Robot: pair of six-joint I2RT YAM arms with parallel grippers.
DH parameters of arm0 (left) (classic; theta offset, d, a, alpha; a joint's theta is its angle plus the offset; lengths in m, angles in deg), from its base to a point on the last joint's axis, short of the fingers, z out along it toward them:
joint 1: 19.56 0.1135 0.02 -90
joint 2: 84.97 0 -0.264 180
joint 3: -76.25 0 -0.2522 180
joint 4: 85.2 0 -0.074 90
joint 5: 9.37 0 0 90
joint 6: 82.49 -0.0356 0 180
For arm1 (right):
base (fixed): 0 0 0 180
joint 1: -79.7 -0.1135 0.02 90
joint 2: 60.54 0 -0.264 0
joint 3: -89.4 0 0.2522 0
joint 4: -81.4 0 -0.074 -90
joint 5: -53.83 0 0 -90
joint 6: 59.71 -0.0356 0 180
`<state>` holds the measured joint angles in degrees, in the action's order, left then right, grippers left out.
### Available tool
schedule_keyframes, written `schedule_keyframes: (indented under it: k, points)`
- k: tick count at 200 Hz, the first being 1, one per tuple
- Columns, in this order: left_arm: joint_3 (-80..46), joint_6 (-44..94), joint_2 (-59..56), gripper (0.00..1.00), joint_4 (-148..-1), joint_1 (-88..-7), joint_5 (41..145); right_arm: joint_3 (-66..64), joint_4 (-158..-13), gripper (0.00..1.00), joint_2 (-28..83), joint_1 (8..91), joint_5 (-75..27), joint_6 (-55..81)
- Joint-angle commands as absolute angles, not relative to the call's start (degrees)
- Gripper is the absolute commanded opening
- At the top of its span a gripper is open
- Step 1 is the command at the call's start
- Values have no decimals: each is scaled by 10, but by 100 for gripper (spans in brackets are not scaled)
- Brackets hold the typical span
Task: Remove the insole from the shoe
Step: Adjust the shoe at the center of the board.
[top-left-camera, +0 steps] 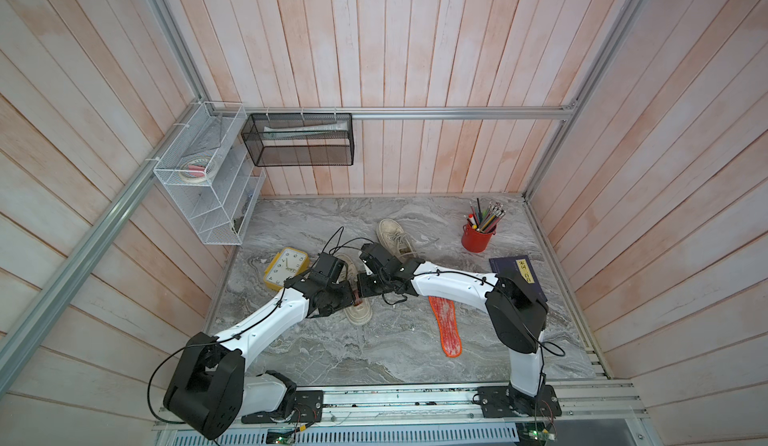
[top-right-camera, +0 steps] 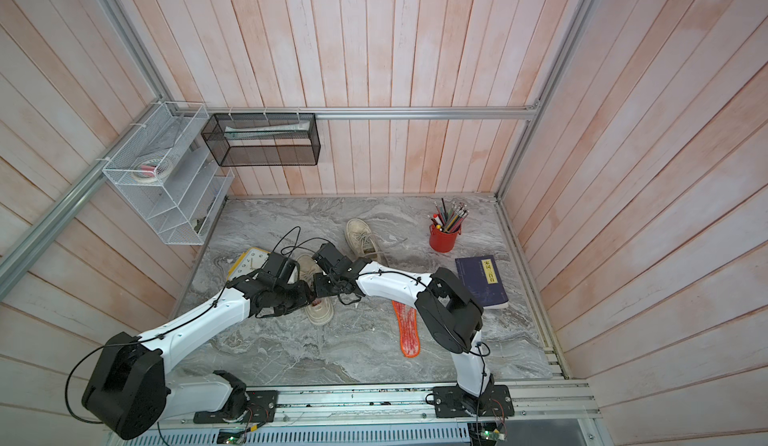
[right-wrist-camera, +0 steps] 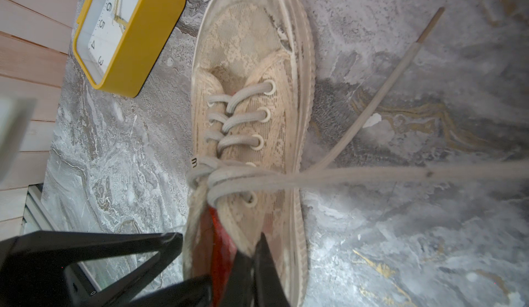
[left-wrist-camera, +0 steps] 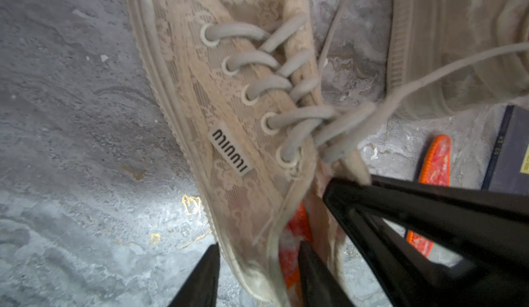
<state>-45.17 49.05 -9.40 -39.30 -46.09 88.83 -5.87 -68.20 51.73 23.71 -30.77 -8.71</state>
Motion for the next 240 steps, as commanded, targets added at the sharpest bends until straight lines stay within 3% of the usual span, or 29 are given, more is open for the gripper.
schedule_keyframes:
  k: [1, 20, 79, 113, 142, 163, 183, 211, 240]
  points:
    - [-441, 483, -87, 33, -418, -451, 859, -43, -695, 0, 485, 241, -317, -92]
    - [-443, 488, -88, 20, -425, -438, 846, -34, -683, 0, 476, 246, -331, -95]
    - [-486, 509, -132, 0, -492, -427, 880, -3, -633, 0, 447, 271, -369, -74]
    - [-579, 588, -164, 0, -639, -436, 966, -5, -602, 0, 460, 276, -370, -55]
    - [-626, 637, -177, 0, -724, -476, 962, -32, -587, 0, 469, 276, -333, -54]
    - [-648, 663, -187, 0, -755, -484, 946, -66, -566, 19, 453, 275, -310, -60]
    - [-653, 662, -192, 0, -754, -485, 932, -96, -545, 26, 425, 275, -293, -64]
    - [-657, 660, -186, 0, -759, -485, 933, -137, -492, 27, 408, 268, -293, -77]
    - [-659, 660, -183, 0, -764, -486, 932, -135, -493, 20, 418, 257, -268, -102]
